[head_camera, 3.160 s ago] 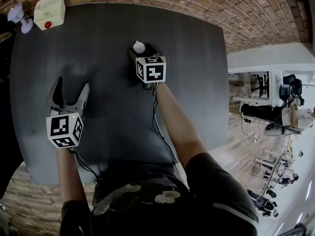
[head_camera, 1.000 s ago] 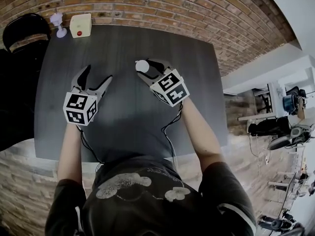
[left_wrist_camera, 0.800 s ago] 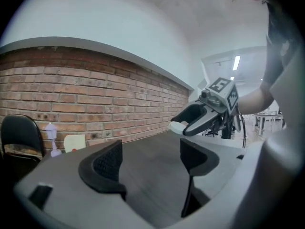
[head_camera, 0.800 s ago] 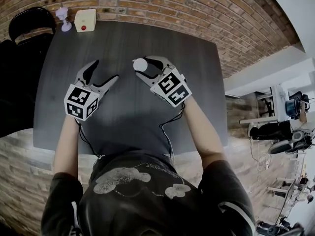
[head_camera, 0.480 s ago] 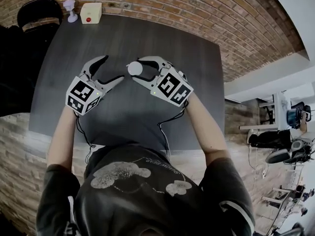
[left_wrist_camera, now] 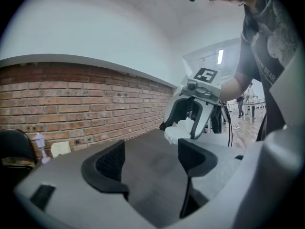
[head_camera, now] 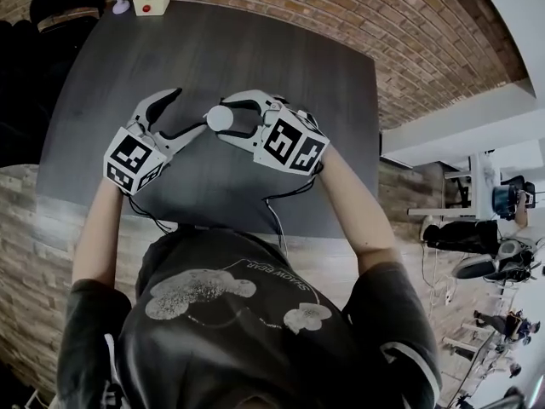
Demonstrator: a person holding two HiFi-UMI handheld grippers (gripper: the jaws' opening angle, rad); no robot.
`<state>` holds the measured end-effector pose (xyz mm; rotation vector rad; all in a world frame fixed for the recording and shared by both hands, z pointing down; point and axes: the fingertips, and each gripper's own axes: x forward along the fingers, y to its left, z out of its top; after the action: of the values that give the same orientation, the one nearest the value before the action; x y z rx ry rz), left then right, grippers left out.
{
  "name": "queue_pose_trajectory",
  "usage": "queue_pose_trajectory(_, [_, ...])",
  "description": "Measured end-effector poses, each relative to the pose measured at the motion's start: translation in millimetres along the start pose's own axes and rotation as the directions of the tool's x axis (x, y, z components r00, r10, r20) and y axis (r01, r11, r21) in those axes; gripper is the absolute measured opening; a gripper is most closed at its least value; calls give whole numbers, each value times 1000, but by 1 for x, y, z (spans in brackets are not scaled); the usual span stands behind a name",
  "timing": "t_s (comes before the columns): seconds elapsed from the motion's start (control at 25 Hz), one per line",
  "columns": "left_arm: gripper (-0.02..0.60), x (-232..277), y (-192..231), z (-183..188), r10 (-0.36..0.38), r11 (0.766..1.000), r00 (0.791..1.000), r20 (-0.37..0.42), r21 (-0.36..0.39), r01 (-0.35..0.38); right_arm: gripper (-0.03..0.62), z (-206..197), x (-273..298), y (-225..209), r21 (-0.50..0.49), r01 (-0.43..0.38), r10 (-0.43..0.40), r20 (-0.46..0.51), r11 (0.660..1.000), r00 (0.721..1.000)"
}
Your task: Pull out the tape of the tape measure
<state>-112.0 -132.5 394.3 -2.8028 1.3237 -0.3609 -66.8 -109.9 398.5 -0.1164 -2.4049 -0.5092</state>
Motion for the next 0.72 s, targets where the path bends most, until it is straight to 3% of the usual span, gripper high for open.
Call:
queue_pose_trajectory(0.36, [300, -13, -33, 1, 2, 1000, 1000, 3, 8, -2, 233, 3, -13, 37, -29, -31, 31, 3, 999, 1000])
queue_pose_trajectory(0.72, [106, -21, -70, 2, -24, 994, 999, -23, 108, 26, 233, 14, -24, 54, -30, -37, 38, 19, 999, 999])
